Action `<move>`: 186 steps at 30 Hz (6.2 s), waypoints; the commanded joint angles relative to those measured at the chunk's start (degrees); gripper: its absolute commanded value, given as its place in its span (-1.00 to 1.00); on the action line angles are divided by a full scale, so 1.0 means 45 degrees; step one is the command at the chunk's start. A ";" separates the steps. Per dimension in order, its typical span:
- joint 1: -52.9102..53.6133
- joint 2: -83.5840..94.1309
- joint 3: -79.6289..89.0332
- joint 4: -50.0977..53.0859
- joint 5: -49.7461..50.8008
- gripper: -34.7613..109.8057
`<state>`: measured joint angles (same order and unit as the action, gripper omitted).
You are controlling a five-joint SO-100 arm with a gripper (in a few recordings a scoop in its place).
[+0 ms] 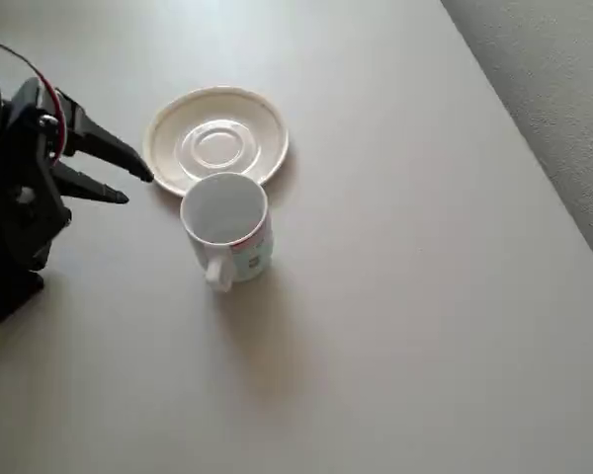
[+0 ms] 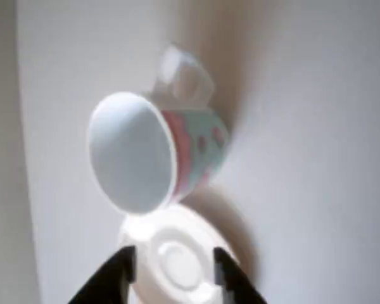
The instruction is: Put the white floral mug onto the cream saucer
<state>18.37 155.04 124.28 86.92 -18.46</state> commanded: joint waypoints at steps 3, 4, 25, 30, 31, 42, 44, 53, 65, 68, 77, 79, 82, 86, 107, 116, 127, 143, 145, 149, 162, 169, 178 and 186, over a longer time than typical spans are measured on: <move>-0.0820 -0.6523 -0.5586 0.1152 0.1035 -0.28; -0.0820 -0.7090 -0.5684 0.1055 0.1055 -0.29; 0.0430 -1.4043 -0.5234 -0.1816 0.0293 -0.29; 0.0508 -1.4668 -0.4766 -0.2441 0.0215 -0.29; 0.0508 -1.4785 -0.4727 -0.2520 0.0195 -0.29; 0.0430 -1.5645 -0.4629 -0.3027 0.0254 -0.54; 0.0410 -1.5703 -0.4629 -0.3027 0.0254 -0.54; 0.0684 -1.4219 -0.4629 -0.2852 0.0234 -0.54; -0.0859 -0.9121 -0.4883 -0.0312 0.0430 -0.54; -0.1348 -0.8398 -0.5273 0.0293 0.0645 -0.54; -0.3496 -0.7578 -0.7031 0.1875 0.0996 -0.54; -0.4238 -0.7461 -0.7148 0.1973 0.1172 -0.54; -0.5566 -0.7617 -0.7188 0.1836 0.1465 -0.54; -0.6875 -0.8223 -0.7188 0.1309 0.1621 -0.54; -0.7695 -1.0801 -0.5410 -0.2031 0.0879 -0.54; -0.6562 -1.1035 -0.4805 -0.2598 0.0020 -0.54; -0.6113 -1.1230 -0.4336 -0.3008 -0.0332 -0.54; -0.7168 -1.1406 -0.3770 -0.3437 0.0293 -0.54; -0.7324 -1.1465 -0.3770 -0.3457 0.0352 -0.54; -0.7539 -1.1660 -0.3770 -0.3457 0.0469 -0.54; -0.8281 -1.1680 -0.3906 -0.3457 0.0742 -0.54; -0.8535 -1.1816 -0.3984 -0.3496 0.0762 -0.54; -0.8340 -1.2910 -0.3984 -0.3379 0.0117 -0.10; -0.7598 -1.1406 -0.6387 -0.0938 -0.0098 -0.08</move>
<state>-18.19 97.73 106.61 74.97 -18.19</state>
